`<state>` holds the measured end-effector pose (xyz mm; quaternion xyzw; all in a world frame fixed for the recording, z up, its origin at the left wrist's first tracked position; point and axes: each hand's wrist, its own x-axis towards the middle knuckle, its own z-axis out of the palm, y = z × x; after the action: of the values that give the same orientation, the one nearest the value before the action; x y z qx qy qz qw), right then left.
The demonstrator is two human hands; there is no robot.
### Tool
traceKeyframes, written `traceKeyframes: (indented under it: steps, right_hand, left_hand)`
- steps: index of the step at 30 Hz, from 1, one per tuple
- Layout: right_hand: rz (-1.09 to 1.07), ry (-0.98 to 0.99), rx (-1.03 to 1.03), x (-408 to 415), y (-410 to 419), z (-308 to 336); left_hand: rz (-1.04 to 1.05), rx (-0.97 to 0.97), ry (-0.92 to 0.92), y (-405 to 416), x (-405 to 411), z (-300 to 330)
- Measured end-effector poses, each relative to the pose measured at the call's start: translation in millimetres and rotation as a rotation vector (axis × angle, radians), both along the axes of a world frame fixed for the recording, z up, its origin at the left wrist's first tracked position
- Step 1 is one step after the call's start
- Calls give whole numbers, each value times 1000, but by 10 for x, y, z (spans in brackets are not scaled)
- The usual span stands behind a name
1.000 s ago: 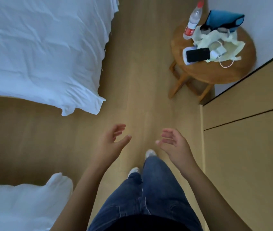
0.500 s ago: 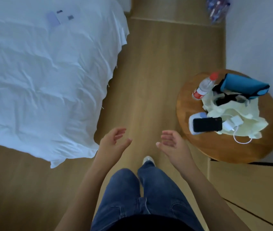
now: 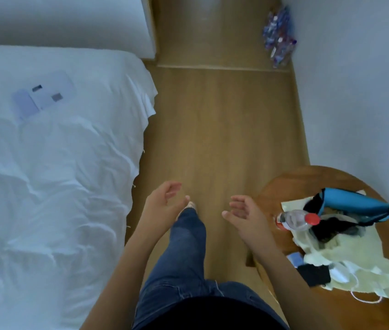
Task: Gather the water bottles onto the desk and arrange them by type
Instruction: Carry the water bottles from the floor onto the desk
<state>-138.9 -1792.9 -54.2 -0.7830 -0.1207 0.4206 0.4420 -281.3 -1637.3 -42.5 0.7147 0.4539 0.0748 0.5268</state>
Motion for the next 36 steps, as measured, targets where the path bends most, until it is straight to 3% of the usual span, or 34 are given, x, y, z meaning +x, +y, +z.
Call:
traceKeyframes:
  steps: [6,16,27,36]
  right_hand:
    - [-56,-22,7,802,1253,86]
    - [-107,-8,9,2305,2600,-96]
    - [-146,-76,25,4968,4231,30]
    - [-260,-64,-45,6303,5020,-91]
  left_hand:
    - [-41,56,-13,1365,891,224]
    - [-75,4,56,2738,2267,74]
    - [-135,39,58,4467,4965,163]
    - [-244,-55,53,5516,6546,33]
